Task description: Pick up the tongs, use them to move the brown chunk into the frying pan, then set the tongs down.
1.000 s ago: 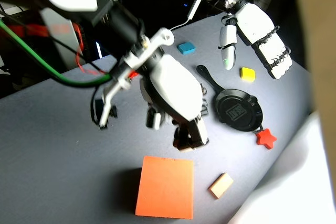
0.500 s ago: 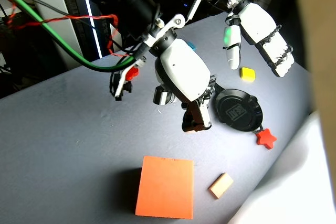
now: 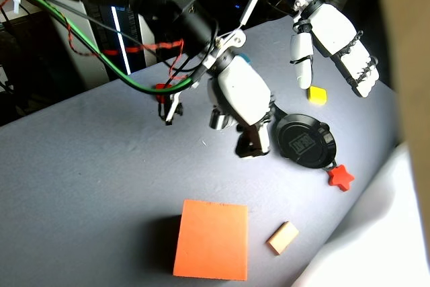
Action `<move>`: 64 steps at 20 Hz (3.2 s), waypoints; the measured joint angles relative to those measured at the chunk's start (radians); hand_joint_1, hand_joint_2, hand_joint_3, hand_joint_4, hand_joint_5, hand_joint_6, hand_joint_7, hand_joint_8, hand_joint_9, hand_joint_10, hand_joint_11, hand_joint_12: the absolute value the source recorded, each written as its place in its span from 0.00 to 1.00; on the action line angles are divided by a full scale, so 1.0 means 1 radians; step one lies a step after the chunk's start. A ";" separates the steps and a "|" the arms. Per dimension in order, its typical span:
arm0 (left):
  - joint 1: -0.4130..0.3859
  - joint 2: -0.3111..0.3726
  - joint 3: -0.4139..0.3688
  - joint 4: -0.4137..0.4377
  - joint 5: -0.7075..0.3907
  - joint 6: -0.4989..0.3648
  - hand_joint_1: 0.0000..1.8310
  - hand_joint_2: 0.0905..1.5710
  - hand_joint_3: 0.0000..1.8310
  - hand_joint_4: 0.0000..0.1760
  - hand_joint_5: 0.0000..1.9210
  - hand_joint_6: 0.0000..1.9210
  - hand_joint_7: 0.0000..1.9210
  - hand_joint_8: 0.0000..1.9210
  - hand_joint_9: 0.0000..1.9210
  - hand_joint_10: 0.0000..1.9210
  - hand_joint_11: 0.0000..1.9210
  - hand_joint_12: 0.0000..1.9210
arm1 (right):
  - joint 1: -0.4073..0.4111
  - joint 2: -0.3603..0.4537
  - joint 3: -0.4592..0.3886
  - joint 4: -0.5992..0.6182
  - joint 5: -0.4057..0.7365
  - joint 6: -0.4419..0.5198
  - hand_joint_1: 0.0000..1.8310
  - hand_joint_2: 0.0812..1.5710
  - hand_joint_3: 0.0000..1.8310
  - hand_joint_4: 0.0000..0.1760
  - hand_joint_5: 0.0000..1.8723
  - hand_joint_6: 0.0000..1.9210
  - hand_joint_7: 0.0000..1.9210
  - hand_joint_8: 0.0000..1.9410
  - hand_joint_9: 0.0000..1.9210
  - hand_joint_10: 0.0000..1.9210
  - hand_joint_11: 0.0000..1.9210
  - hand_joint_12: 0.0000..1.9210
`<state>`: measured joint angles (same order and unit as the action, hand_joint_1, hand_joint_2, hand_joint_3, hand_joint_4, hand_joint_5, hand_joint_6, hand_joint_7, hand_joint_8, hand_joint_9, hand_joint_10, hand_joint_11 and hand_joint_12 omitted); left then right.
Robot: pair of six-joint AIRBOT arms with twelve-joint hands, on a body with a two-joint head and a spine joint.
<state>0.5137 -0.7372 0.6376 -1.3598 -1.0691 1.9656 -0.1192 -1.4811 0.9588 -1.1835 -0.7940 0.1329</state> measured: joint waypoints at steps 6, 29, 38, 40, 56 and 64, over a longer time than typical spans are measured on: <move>-0.002 0.000 0.000 -0.002 -0.002 -0.002 0.00 0.74 0.00 0.00 0.01 0.00 0.03 0.00 0.02 0.00 0.01 0.01 | -0.027 -0.014 0.010 -0.008 0.004 0.003 0.60 0.77 0.00 0.00 0.40 0.68 0.53 0.00 0.51 0.02 0.23 0.68; -0.002 0.000 0.000 -0.002 -0.006 -0.002 0.00 0.74 0.00 0.00 0.01 0.00 0.03 0.00 0.02 0.00 0.01 0.01 | -0.066 -0.016 0.041 -0.088 0.034 0.047 0.60 0.76 0.01 0.00 0.41 0.66 0.51 0.00 0.50 0.01 0.21 0.69; -0.002 0.000 0.000 -0.003 -0.016 -0.002 0.00 0.74 0.00 0.00 0.02 0.01 0.04 0.00 0.03 0.00 0.01 0.01 | -0.085 -0.026 0.048 -0.096 0.043 0.048 0.58 0.75 0.00 0.00 0.47 0.03 0.49 0.00 0.49 0.00 0.21 0.67; -0.002 0.000 0.000 -0.002 -0.017 -0.001 0.00 0.74 0.00 0.00 0.02 0.00 0.04 0.00 0.03 0.00 0.01 0.01 | -0.092 -0.030 0.050 -0.110 0.049 0.048 0.57 0.75 0.00 0.00 0.47 0.03 0.49 0.00 0.49 0.00 0.21 0.67; -0.002 0.000 -0.005 -0.003 -0.025 0.001 0.00 0.74 0.00 0.00 0.03 0.00 0.04 0.00 0.03 0.00 0.00 0.05 | -0.077 -0.035 0.078 -0.115 0.053 0.046 0.66 0.70 0.00 0.00 0.50 0.59 0.53 0.44 0.61 0.13 0.31 0.80; -0.002 0.000 -0.005 -0.003 -0.029 0.001 0.00 0.73 0.00 0.00 0.01 0.00 0.03 0.00 0.02 0.00 0.00 0.01 | -0.074 -0.032 0.078 -0.111 0.053 0.039 0.75 0.68 0.00 0.00 0.45 0.56 0.58 0.35 0.52 0.63 0.42 0.77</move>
<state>0.5117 -0.7372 0.6323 -1.3628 -1.0977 1.9663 -0.1932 -1.5127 1.0367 -1.2942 -0.7406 0.1715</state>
